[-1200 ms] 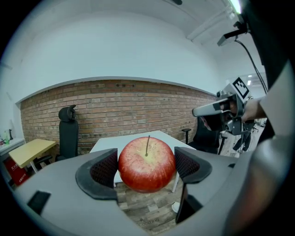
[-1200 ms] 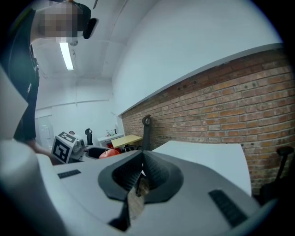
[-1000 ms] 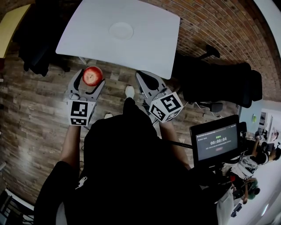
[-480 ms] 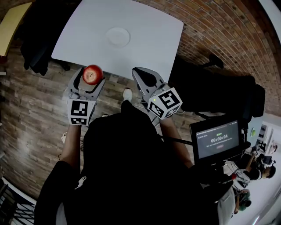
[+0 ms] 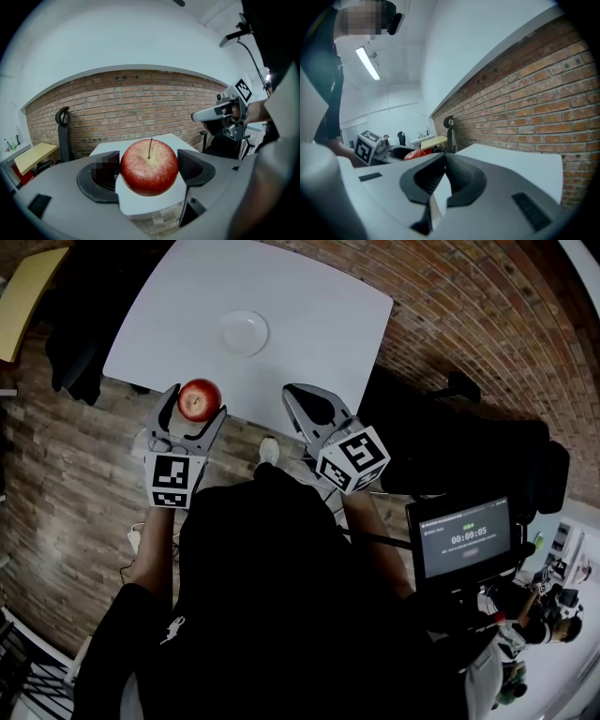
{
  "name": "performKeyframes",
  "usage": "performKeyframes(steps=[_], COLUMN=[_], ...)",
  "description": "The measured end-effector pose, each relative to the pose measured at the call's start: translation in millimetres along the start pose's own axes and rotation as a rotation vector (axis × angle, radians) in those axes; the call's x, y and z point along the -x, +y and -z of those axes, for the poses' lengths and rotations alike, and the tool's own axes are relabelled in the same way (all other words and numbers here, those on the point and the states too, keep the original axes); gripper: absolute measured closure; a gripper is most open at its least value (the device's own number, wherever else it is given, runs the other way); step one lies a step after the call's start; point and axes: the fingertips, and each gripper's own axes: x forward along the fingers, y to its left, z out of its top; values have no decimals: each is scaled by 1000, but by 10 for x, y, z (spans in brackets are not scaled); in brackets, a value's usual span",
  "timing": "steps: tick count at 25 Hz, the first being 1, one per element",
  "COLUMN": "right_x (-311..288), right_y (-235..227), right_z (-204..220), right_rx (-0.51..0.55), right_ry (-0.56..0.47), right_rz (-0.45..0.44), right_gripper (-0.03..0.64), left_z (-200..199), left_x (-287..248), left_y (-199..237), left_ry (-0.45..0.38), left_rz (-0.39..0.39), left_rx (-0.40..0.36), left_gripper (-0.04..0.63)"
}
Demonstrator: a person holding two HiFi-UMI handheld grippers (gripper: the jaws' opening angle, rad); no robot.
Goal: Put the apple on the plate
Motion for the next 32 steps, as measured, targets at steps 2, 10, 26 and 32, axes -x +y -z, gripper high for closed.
performKeyframes(steps=[2, 10, 26, 32], right_x=[-18, -36, -127, -209], right_y=[12, -385, -730, -703], right_z=[0, -45, -33, 20], right_rx=[3, -17, -29, -27], right_ry=[-1, -3, 8, 34], right_rz=[-5, -23, -112, -142], right_gripper=[614, 612, 613, 614], left_z=[-11, -189, -288, -218], left_x=[3, -360, -646, -618], left_y=[4, -87, -233, -183], left_ry=[-3, 15, 53, 65], left_rz=[-3, -5, -52, -75], left_rx=[-2, -17, -8, 16], left_gripper=[206, 206, 206, 206])
